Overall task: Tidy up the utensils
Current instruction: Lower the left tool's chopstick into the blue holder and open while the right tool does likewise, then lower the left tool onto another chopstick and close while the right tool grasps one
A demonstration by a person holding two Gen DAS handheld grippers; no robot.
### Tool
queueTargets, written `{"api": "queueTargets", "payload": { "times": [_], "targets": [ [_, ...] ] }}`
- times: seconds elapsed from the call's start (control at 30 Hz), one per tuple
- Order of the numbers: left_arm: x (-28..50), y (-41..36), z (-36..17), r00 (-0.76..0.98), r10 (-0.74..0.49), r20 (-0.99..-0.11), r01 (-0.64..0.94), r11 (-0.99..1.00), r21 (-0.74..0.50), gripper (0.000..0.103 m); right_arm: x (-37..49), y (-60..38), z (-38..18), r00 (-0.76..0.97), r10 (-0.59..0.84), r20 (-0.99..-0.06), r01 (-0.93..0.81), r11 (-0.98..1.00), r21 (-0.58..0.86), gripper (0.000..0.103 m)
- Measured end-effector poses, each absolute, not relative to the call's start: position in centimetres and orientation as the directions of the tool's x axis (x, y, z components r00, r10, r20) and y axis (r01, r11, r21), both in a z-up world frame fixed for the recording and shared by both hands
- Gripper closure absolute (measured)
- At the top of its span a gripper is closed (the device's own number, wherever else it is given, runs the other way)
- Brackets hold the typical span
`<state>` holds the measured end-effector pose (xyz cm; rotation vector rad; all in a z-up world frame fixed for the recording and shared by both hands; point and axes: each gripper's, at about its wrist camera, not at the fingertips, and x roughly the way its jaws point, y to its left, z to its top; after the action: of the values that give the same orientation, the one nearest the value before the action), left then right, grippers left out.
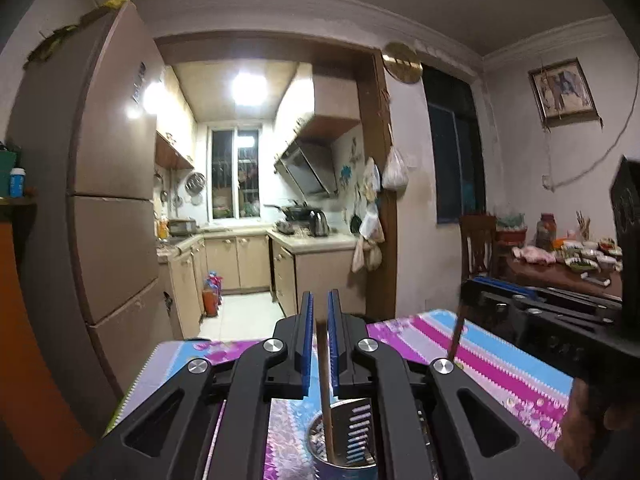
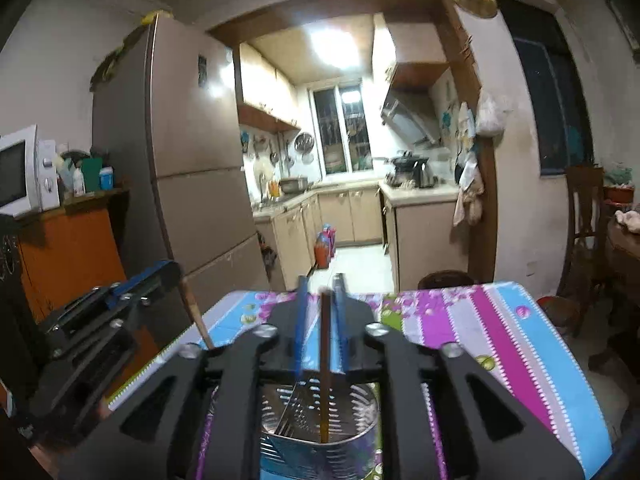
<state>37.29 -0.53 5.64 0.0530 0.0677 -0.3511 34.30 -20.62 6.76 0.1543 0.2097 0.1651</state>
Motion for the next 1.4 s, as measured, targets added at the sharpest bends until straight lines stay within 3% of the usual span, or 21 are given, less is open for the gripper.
{"api": "queueTargets", "payload": {
  "times": [0.03, 0.2, 0.3, 0.37, 0.4, 0.53, 0.6, 0.7, 0.93, 1.03, 1.07, 1.17, 1.2, 1.33, 1.4],
  "targets": [
    [36.7, -0.2, 6.4, 0.939, -0.340, -0.058, 0.342, 0.939, 0.032, 0.095, 33.1, -21.0, 7.6, 0.972, 0.168, -0.164, -0.142, 0.977, 0.162, 0.076],
    [31.6, 3.5, 10.1, 0.957, -0.283, 0.069, 0.282, 0.959, 0.028, 0.091, 27.1, -23.7, 11.0, 0.991, 0.121, -0.065, -0.114, 0.989, 0.099, 0.073],
    [27.4, 6.2, 11.4, 0.962, -0.243, 0.124, 0.238, 0.970, 0.049, 0.083, 22.4, -26.0, 12.2, 0.995, 0.098, -0.032, -0.094, 0.992, 0.088, 0.060],
    [24.0, 7.8, 11.6, 0.963, -0.230, 0.142, 0.220, 0.972, 0.086, 0.083, 18.7, -27.4, 12.5, 0.998, 0.069, -0.014, -0.067, 0.996, 0.062, 0.047],
    [22.5, 8.4, 11.5, 0.962, -0.231, 0.144, 0.218, 0.971, 0.102, 0.081, 16.7, -28.0, 12.5, 0.998, 0.058, -0.008, -0.058, 0.997, 0.052, 0.043],
    [16.6, 10.7, 10.5, 0.964, -0.237, 0.123, 0.222, 0.967, 0.125, 0.051, 10.2, -30.0, 11.4, 1.000, 0.004, -0.024, -0.003, 1.000, 0.030, 0.025],
    [13.8, 11.2, 9.3, 0.967, -0.237, 0.094, 0.223, 0.964, 0.144, 0.045, 7.9, -30.2, 10.4, 0.998, -0.027, -0.053, 0.028, 1.000, 0.009, 0.022],
    [10.6, 11.3, 7.0, 0.974, -0.222, 0.045, 0.211, 0.961, 0.179, 0.044, 5.1, -29.8, 8.3, 0.992, -0.038, -0.121, 0.037, 0.999, -0.006, 0.012],
    [5.4, 10.4, -0.5, 0.947, -0.268, -0.179, 0.296, 0.943, 0.150, 0.044, 1.7, -26.7, 1.4, 0.958, -0.027, -0.287, 0.026, 1.000, -0.006, 0.012],
    [3.6, 9.0, -3.7, 0.919, -0.299, -0.255, 0.341, 0.929, 0.141, 0.044, 1.1, -25.0, -1.4, 0.944, -0.025, -0.330, 0.007, 0.998, -0.055, 0.018],
    [3.0, 8.6, -4.8, 0.911, -0.307, -0.274, 0.352, 0.926, 0.135, 0.045, 0.9, -24.2, -2.6, 0.937, -0.005, -0.349, -0.020, 0.997, -0.068, 0.022],
    [3.0, 7.4, -7.2, 0.866, -0.346, -0.361, 0.392, 0.918, 0.061, 0.063, 0.6, -22.3, -5.3, 0.917, 0.083, -0.390, -0.112, 0.992, -0.053, 0.038],
    [3.0, 6.8, -8.4, 0.840, -0.367, -0.399, 0.412, 0.911, 0.029, 0.074, 0.9, -21.4, -6.3, 0.904, 0.115, -0.413, -0.149, 0.987, -0.052, 0.046],
    [1.9, 3.9, -11.3, 0.844, -0.324, -0.427, 0.416, 0.898, 0.141, 0.083, 1.3, -18.1, -9.1, 0.876, 0.163, -0.454, -0.236, 0.966, -0.109, 0.071],
    [1.3, 2.9, -12.3, 0.857, -0.295, -0.422, 0.407, 0.890, 0.204, 0.083, 1.4, -17.2, -10.1, 0.863, 0.184, -0.470, -0.262, 0.959, -0.107, 0.077]
  ]
}}
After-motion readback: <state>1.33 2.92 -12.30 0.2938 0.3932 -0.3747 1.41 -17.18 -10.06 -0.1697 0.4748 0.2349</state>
